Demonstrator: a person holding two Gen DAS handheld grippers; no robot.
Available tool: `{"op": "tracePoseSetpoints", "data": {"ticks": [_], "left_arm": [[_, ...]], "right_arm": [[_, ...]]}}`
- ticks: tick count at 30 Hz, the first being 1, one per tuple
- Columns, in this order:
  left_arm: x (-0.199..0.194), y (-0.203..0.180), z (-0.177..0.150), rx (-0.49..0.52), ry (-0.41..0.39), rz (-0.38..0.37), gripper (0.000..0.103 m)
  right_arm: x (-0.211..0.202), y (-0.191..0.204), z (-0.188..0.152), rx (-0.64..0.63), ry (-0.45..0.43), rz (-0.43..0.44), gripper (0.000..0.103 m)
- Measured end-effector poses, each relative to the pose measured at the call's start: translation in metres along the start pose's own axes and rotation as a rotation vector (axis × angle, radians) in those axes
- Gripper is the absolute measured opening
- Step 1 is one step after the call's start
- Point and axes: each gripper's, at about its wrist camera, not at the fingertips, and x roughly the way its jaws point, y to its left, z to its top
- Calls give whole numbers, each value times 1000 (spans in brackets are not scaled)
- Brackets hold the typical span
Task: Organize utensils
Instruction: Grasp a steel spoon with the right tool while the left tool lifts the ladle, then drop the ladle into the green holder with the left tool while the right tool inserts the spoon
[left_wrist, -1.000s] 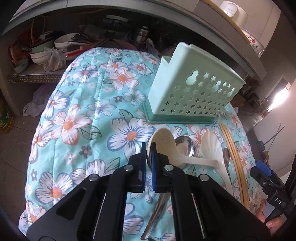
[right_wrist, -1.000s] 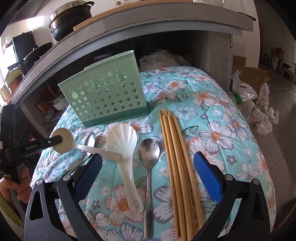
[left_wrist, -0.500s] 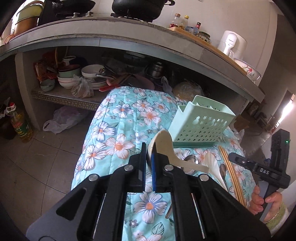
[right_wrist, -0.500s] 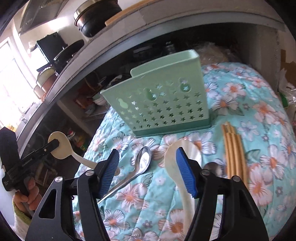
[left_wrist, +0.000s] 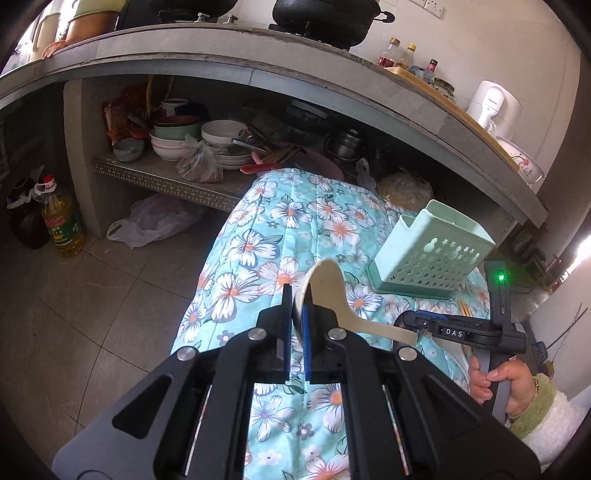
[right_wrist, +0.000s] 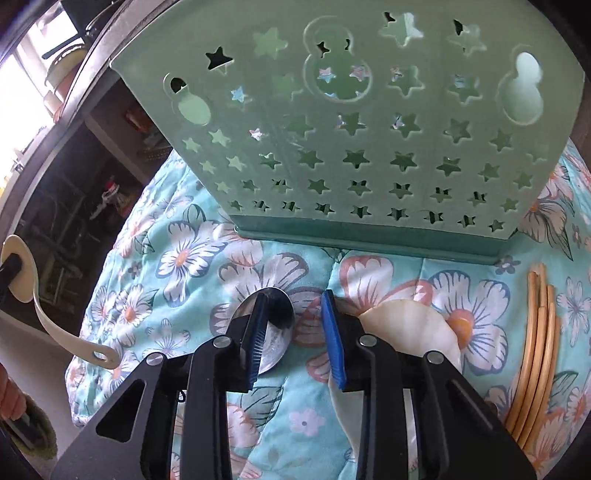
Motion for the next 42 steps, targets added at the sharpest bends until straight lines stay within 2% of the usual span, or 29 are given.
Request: {"op": "tracePoseSetpoints", "data": {"ticks": [3,7,15,19,22,28,32,36,42], "left_arm": [[1,1,0,-3,1,-1,4],[1,-1,-1,-6,-2,-5,4],[-9,-2,2,-15,-36,-4,4],[-19,-9,14,8,-74,-6,4],[-28,-17,25,26,-116,-1,4],[-34,-37,54,36,-175,4,4],[-36,-60,88,64,-254,29,4],[-18,-95,121,162,-297,74,4],[31,-146,145,327,-279,183,4]], "right_arm": [[-1,8,-1,-43,11,2,14],[-11,22,-2,-89,-21,2,6],[-67,41,-9,-157,-140,-54,3],[-115,37,-11,-190,-240,-109,2],[-160,31,-7,-207,-357,-176,2],[-242,2,27,-177,-588,-295,2],[-281,-13,51,-161,-722,-367,2],[-289,-22,75,-188,-797,-475,3],[-251,-31,98,-244,-780,-549,3]]}}
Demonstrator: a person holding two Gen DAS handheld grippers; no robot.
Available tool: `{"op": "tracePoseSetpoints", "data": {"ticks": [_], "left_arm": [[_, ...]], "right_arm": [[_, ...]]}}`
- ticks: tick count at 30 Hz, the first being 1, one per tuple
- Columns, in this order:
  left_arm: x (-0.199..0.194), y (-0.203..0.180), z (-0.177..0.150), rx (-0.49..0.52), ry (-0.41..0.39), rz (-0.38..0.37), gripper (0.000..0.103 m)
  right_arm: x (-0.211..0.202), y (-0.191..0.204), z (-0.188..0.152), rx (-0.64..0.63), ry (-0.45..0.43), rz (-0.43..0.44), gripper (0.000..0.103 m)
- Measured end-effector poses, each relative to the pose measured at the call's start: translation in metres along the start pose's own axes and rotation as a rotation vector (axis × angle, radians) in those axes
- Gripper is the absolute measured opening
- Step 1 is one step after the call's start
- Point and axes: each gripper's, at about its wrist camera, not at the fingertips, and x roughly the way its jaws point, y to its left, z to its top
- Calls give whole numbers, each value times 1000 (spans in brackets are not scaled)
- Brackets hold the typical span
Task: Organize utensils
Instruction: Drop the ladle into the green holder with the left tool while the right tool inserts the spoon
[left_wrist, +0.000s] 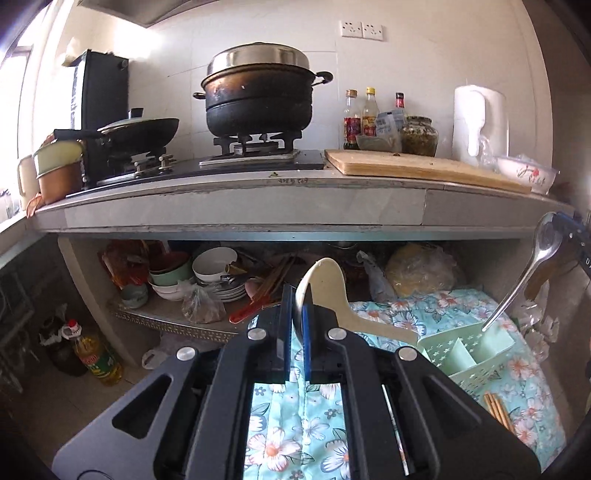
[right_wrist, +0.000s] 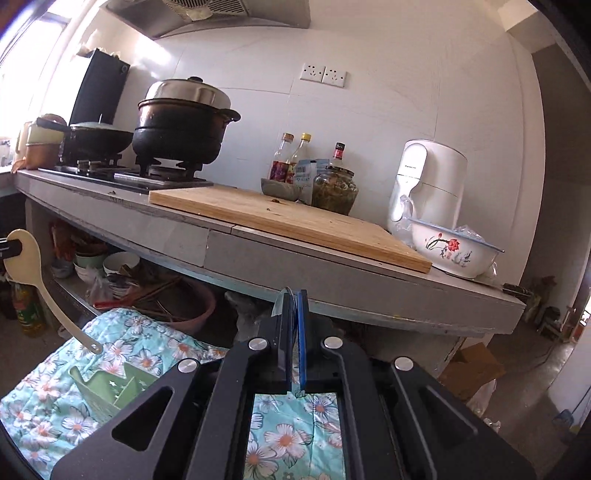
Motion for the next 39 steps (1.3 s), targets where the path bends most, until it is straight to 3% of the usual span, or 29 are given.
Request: {"op": "tracePoseSetpoints", "data": {"ticks": [8,14,24,34,39], "left_arm": [[36,-38,-11,174,56,41,4],[41,-46,-14,217,67,39,4],[7,-32,1,224,37,-8,4],[46,-60,-26,312,139,8,4],[70,-67,-42,273,238,-66,8]], "right_arm": [[17,30,-21,-124,-35,-8,2],[20,33,-27,-147,-35,17,2],[15,29,-32,-149,-43,23,3],[23,42,-48,-147,20,69,3],[28,53,-58,-133,78,145,3]]}}
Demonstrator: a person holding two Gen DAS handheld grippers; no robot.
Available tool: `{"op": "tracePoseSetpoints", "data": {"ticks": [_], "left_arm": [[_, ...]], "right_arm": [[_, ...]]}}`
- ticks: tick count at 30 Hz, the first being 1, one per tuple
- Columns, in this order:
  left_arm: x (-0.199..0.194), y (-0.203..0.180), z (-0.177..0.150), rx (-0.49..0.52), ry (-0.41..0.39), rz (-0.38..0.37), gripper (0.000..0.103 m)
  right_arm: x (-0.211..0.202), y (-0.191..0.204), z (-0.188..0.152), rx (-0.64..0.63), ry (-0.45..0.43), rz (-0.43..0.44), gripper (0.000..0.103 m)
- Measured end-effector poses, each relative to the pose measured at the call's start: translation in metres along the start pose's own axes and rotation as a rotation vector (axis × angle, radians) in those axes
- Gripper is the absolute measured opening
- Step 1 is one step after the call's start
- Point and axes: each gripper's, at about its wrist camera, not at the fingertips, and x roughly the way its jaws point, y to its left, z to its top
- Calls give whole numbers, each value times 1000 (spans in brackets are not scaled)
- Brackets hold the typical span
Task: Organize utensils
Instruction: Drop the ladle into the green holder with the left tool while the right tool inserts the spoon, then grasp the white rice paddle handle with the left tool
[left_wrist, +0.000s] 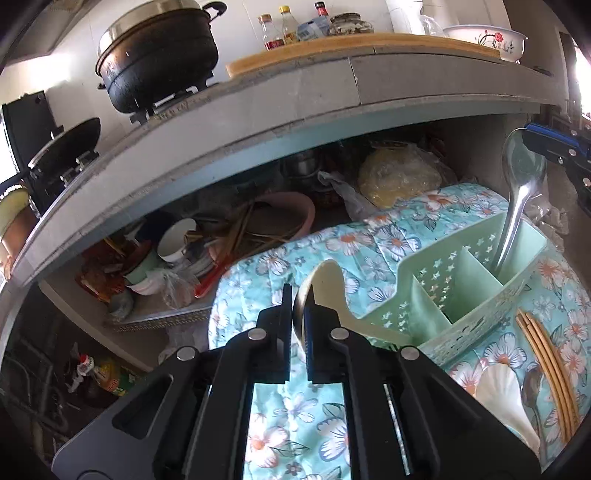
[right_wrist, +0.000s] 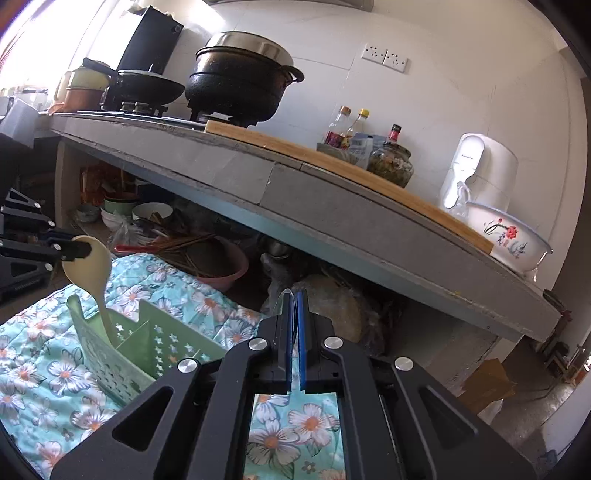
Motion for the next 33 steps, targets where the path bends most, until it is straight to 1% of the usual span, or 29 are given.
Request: {"op": "tracePoseSetpoints", "data": {"ticks": [1,2,4,5,6,7,8,10,12,13,16,20,24,26,28,31,33], "left_arm": [[2,1,-2,-19,8,-16,8],[2,2,-5,-34,11,-30,11],[1,5,-8,-67,15,-67,28],[-3,7,-10,-85,6,-85,32],[-6,9,-11,-98,-6,-97,39],[-10,11,-12,-109,-18,-102,45],[-14,12,-13,-119,-27,-107,46],[-22,17,-16,-145,-48,-124,52],[-31,19,-19,-170,-69,-140,56],[-35,20,-21,-180,-78,-145,58],[-51,22,-29,-207,-113,-162,63],[-76,25,-46,-238,-166,-198,67],[-96,25,-67,-255,-195,-262,70],[-100,21,-76,-256,-190,-301,71],[-97,12,-87,-252,-168,-357,71],[-83,-5,-98,-249,-103,-425,71],[-68,-20,-105,-261,-50,-489,71]], "right_arm": [[2,1,-2,10,17,20,3],[4,1,-4,22,32,35,3],[8,-2,-7,55,65,72,3],[10,-4,-9,73,80,91,5],[12,-6,-10,93,97,115,6],[12,-9,-10,114,107,134,9],[12,-11,-10,132,111,142,12],[8,-16,-10,172,108,165,29],[1,-22,-10,216,95,194,38],[-3,-25,-10,235,88,207,41],[-19,-34,-11,294,68,239,44],[-44,-46,-21,382,60,288,45],[-68,-50,-45,461,96,348,45],[-76,-47,-62,497,131,380,45],[-80,-42,-82,542,181,410,45],[-81,-32,-112,599,262,439,45],[-81,-22,-131,620,311,440,45]]}}
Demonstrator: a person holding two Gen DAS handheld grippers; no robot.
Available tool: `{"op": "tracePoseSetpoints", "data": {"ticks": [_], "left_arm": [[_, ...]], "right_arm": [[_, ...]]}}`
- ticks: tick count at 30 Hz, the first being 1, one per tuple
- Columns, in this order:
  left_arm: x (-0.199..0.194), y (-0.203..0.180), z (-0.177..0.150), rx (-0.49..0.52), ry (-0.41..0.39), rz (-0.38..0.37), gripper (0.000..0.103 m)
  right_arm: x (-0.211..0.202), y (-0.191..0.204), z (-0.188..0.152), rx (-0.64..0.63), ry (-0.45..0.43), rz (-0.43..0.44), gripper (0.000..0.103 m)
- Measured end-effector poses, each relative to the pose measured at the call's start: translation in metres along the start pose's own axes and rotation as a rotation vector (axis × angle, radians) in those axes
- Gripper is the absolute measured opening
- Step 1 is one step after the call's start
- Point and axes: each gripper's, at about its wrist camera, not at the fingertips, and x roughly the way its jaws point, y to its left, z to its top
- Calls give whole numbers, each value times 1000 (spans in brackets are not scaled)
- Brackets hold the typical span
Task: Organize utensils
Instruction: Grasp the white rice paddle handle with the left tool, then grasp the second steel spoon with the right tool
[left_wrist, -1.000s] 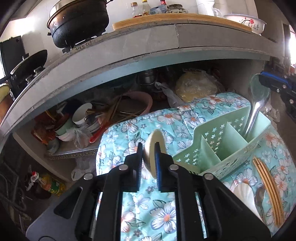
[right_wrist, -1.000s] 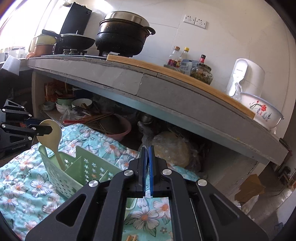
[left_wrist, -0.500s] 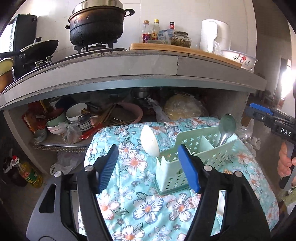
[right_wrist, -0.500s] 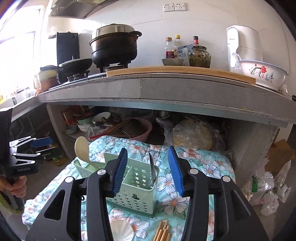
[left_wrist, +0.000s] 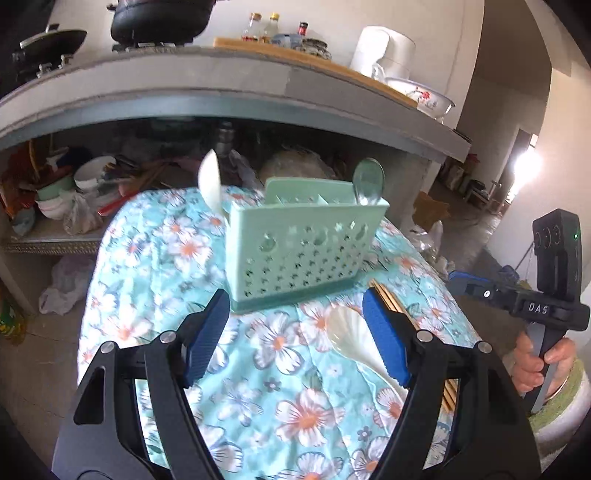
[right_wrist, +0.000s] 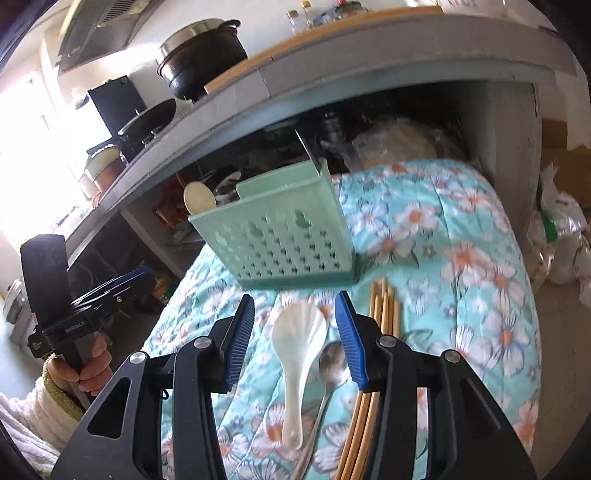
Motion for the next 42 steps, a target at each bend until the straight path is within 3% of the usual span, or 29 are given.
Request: {"op": "tracePoseSetpoints", "data": {"ticks": [3,9,14,30,42], "left_arm": [[31,-6,-12,-23,81,-58,70],[96,-9,-28,-120,231,-149,59],[134,-2,-39,-223,305,-147,52],[156,0,-44,-230,328,-116,13],[121,21,-46,-258,316,-134,4]], "right_arm": [[7,-9,-22,56,29,6,45],[9,-29,-43,146,33,12,45],[4,-40,-46,177,26,3,45],[10,-55,-57,243,46,4,45],[29,-43,-56,210,105,-6,36]]}}
